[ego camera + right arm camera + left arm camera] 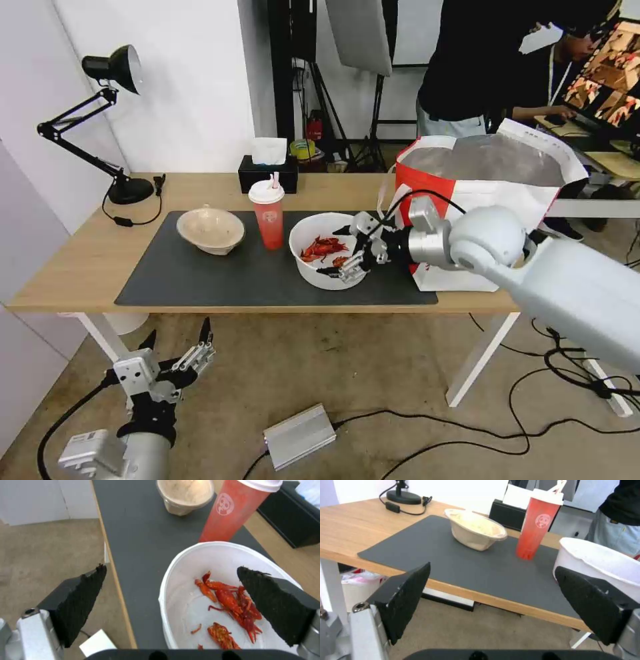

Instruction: Pick up the trash from the table and place it into the takeout bag.

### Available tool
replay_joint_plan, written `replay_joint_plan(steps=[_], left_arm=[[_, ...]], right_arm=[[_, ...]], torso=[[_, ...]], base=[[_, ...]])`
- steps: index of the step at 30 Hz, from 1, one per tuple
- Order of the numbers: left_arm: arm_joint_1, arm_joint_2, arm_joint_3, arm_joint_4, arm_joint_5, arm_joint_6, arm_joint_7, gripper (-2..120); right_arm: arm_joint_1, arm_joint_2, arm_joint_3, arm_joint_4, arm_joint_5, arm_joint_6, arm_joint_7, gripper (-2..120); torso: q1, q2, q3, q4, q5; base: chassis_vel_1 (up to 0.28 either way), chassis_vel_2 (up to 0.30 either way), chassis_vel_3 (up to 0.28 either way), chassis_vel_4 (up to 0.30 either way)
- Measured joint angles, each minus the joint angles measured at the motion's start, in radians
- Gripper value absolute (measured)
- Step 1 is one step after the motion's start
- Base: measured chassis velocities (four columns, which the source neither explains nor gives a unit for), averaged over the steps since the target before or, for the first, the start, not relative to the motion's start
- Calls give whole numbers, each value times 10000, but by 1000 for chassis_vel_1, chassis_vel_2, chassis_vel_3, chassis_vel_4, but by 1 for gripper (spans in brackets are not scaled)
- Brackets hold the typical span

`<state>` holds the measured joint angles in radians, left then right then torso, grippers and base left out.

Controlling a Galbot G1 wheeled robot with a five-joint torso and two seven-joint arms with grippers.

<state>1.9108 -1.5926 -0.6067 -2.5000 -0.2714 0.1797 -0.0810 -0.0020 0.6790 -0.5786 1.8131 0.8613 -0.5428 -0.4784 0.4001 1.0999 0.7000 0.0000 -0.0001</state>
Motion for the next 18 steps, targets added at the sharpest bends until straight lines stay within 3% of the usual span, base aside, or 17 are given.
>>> replay_joint_plan(steps=[6, 18], left_arm=[[92, -2, 76, 44, 58, -125, -1, 100], [107, 1, 116, 46, 112, -179, -1, 100]], right_arm=[[768, 151, -635, -371, 493, -239, 34, 100], [1016, 322, -915, -554, 555, -446, 77, 100]], torso=[[-1, 0, 0, 0, 0], [-1, 1, -1, 0, 1]], base=[[0, 0, 0, 0], [0, 0, 0, 0]])
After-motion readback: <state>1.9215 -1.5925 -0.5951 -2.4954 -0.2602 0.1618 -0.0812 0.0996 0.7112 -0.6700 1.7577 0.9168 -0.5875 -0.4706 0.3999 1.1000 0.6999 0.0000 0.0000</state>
